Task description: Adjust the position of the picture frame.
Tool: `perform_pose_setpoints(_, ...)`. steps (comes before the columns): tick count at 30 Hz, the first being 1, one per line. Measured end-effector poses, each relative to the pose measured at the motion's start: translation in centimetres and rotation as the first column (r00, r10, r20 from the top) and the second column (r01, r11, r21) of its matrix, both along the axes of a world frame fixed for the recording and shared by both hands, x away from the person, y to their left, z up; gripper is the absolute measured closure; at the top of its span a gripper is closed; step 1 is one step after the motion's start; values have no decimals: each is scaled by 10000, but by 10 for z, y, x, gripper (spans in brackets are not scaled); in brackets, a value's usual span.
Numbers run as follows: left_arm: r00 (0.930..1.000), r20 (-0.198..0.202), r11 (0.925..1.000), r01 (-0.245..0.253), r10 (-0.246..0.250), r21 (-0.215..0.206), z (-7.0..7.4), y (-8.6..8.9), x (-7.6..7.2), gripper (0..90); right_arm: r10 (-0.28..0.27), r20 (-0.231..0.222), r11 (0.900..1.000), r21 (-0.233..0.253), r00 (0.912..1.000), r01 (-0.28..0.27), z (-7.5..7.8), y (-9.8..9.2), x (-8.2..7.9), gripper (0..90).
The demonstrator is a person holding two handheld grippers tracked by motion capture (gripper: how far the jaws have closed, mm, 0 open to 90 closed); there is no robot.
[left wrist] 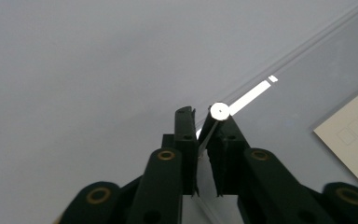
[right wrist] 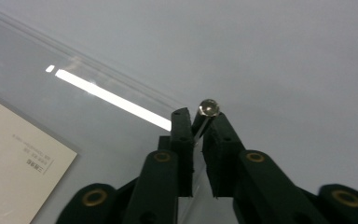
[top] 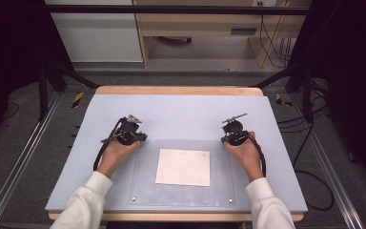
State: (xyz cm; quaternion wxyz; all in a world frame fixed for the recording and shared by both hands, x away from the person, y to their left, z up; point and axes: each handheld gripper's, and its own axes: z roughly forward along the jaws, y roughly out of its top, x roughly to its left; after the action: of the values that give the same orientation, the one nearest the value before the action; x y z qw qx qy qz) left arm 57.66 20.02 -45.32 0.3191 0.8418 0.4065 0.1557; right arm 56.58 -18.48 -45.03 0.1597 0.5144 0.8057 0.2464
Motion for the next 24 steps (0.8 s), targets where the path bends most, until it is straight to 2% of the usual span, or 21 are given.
perform_pose_setpoints(1,9997,208,9999,-84,82,62,3,1,-2,759,17,175,10000,70,9998,-19,3,-1,-2,783)
perform_pose_setpoints(2,9986,495,9998,-203,201,47,7,2,-4,635,-79,656,9996,264,9978,62,11,-5,-7,713)
perform_pose_setpoints(3,9969,718,9995,-331,330,-1,9,2,-6,569,-141,907,9993,348,9958,110,14,-7,-9,669)
perform_pose_setpoints(4,9926,1075,9983,-550,567,-190,14,3,-10,530,-175,1220,9988,468,9924,119,18,-9,-12,644)
perform_pose_setpoints(5,9850,1548,9970,-725,758,-271,19,4,-17,510,-206,1435,9986,510,9894,134,21,-11,-14,627)
perform_pose_setpoints(6,9850,1548,9970,-725,758,-271,19,4,-17,472,-206,1435,9986,510,9894,134,21,-11,-14,627)
perform_pose_setpoints(7,9812,1691,9955,-882,926,-331,21,4,-19,472,-208,1611,9984,546,9867,121,23,-12,-15,615)
perform_pose_setpoints(9,9744,1899,9923,-1121,1200,-521,24,4,-23,431,-252,1683,9983,560,9854,160,26,-14,-16,579)
perform_pose_setpoints(13,9683,2003,9876,-1366,1495,-768,25,1,-26,380,-361,1905,9971,727,9810,226,28,-12,-15,593)
perform_pose_setpoints(16,9667,2064,9868,-1352,1510,-888,27,-3,-29,380,-320,2114,9971,741,9769,166,29,-8,-15,674)
perform_pose_setpoints(18,9669,2048,9866,-1360,1520,-904,28,-4,-31,407,-354,2122,9968,776,9766,193,29,-6,-14,724)
perform_pose_setpoints(24,9649,2069,9845,-1434,1618,-1011,31,-5,-36,435,-393,1943,9971,721,9801,257,27,-4,-14,776)
